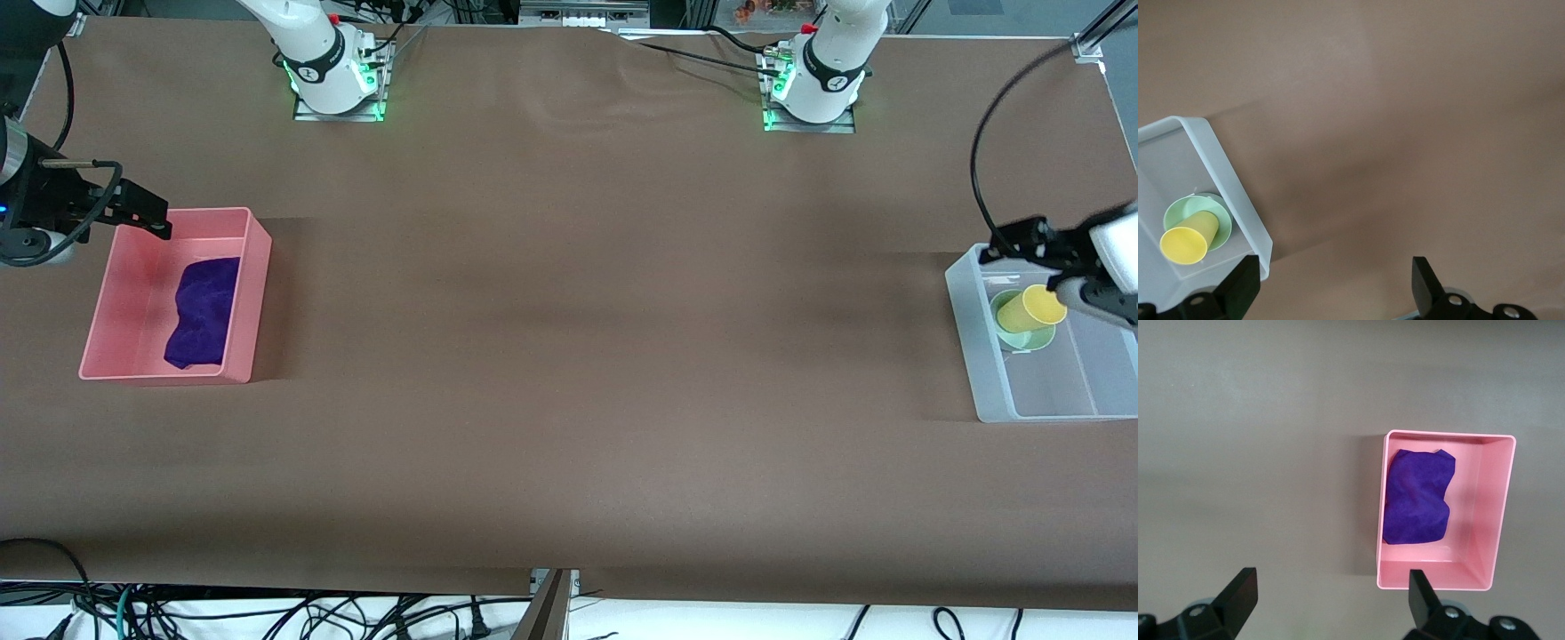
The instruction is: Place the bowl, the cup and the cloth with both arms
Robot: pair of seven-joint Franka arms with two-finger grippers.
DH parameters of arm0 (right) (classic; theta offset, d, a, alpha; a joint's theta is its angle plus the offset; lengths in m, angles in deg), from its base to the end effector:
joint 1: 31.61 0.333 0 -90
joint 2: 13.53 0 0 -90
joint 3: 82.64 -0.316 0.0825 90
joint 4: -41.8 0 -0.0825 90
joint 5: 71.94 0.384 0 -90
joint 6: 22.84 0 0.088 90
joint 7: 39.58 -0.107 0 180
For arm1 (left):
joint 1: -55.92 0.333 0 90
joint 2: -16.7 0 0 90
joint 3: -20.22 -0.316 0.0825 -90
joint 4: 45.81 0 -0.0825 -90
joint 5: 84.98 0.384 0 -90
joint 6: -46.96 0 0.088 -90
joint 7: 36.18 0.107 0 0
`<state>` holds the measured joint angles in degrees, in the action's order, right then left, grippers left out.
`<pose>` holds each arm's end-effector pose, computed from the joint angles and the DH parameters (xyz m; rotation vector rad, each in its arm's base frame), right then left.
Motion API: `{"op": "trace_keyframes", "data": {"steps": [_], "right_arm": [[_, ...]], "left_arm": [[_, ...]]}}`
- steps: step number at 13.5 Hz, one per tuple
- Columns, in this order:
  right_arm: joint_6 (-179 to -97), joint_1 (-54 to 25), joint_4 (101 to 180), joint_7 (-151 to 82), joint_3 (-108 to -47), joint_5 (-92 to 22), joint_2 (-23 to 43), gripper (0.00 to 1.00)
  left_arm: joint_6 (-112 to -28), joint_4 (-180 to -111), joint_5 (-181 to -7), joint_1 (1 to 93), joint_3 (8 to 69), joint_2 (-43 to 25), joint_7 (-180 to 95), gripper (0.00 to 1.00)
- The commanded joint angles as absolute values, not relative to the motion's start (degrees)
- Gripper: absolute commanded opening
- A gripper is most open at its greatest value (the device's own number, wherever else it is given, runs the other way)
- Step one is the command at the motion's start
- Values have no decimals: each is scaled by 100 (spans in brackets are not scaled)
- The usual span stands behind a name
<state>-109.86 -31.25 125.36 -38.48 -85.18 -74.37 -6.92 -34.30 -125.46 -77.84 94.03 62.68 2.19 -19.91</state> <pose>0.5841 0.0233 0.6072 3.1005 0.1064 -0.0842 0.5971 0.0222 0.5824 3.0232 -0.5321 -0.2375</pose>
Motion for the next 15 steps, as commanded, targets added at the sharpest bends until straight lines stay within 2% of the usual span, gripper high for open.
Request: {"op": "trace_keyframes", "data": {"steps": [1, 2, 3, 5, 6, 8, 10, 15], "right_arm": [[-10924, -3144, 12476, -3897, -8527, -7405, -694, 100], [-10924, -3144, 12476, -3905, -8527, -7396, -694, 100], [-10924, -3152, 12476, -3897, -8519, -7387, -694, 100], [-10924, -3152, 12476, -3897, -8519, -7387, -694, 100], [-10924, -3152, 12476, -3905, -8519, -7379, -694, 100], [-10933, -3152, 12476, -3897, -8519, -7370, -694, 100], [-10933, -3170, 12476, -3897, -8519, -7370, -694, 100], [-10933, -3170, 12476, -3897, -8519, -7361, -694, 100]], "left_arm": [[-3154, -12728, -7795, 9205, 6311, 782, -2045, 100], [-3101, -12754, -7795, 9091, 6216, 808, -2106, 100], [-3100, -12763, -7786, 8559, 5841, 817, -2159, 100], [-3161, -12859, -7917, 7310, 4463, 870, -2422, 100], [-3405, -13043, -8196, 6984, 3996, 939, -2440, 100], [-4326, -13997, -8488, 6185, 2898, 1403, -2440, 100], [-4785, -14756, -8498, 5909, 2542, 1844, -2449, 100], [-5210, -15119, -8454, 5628, 2427, 2250, -2930, 100]]}}
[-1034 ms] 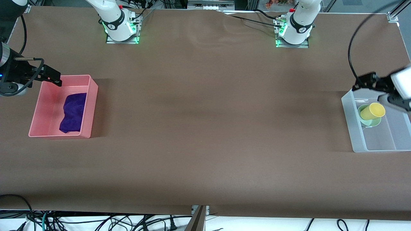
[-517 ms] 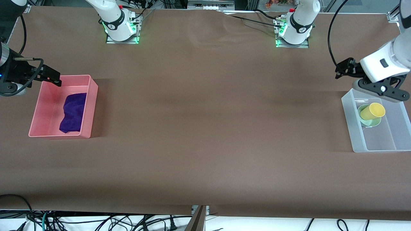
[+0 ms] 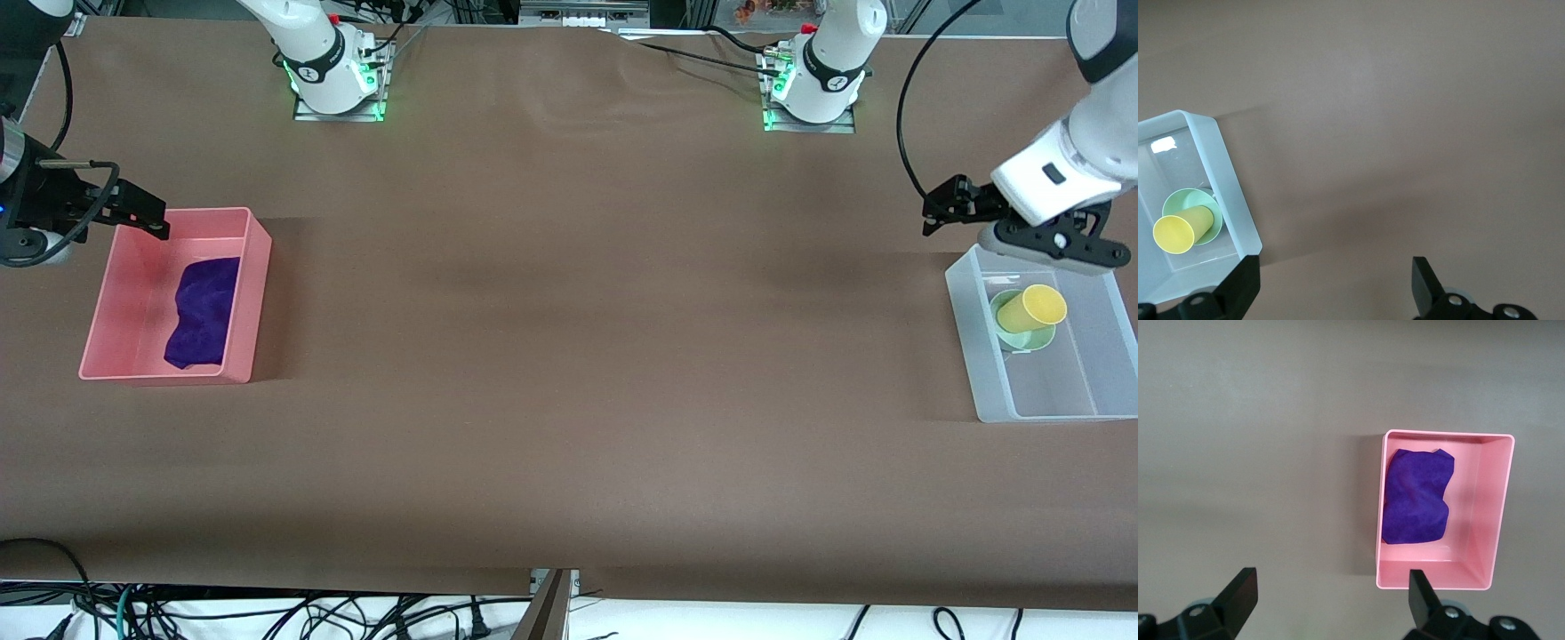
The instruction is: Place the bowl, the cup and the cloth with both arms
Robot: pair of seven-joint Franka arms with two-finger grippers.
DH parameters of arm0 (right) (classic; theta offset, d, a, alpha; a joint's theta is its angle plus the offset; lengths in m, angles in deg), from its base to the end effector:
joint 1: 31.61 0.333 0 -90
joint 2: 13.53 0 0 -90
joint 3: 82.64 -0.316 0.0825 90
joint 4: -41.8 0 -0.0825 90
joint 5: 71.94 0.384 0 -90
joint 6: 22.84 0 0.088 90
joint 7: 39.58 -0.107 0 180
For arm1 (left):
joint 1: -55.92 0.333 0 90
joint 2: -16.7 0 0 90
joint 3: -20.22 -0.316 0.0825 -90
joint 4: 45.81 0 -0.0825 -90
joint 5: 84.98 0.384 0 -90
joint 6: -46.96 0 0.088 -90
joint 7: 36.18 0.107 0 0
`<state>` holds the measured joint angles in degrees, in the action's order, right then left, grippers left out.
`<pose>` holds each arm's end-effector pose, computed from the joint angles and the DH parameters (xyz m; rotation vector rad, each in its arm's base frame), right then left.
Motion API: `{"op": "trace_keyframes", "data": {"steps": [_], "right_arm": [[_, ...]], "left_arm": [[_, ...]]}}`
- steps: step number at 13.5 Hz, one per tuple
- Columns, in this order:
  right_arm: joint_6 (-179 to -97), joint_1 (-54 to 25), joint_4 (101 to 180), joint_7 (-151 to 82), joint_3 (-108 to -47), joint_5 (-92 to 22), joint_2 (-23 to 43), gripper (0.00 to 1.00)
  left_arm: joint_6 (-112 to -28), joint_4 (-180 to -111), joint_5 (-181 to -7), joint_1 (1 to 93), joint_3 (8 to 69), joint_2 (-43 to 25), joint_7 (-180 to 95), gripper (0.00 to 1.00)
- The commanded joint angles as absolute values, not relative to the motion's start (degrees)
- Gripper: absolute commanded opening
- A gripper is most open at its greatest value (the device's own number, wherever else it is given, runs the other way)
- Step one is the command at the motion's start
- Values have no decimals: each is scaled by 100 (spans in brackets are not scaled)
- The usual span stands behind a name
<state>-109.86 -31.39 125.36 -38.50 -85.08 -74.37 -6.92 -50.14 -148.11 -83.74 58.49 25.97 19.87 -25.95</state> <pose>0.5842 0.0209 0.6072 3.1006 0.0994 -0.0843 0.5406 -0.0292 0.5634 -3.0945 0.3682 0.0581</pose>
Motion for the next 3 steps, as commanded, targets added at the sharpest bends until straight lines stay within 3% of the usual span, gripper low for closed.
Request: {"op": "trace_keyframes", "data": {"steps": [1, 3], "right_arm": [[-10933, -3170, 12476, -3897, -8519, -7361, -694, 100], [-10933, -3170, 12476, -3905, -8519, -7352, -694, 100]], "left_arm": [[-5218, -15110, -8489, 5531, 2340, 2224, -3020, 100], [-5218, -15119, -8489, 5513, 2321, 2215, -3012, 100]]}}
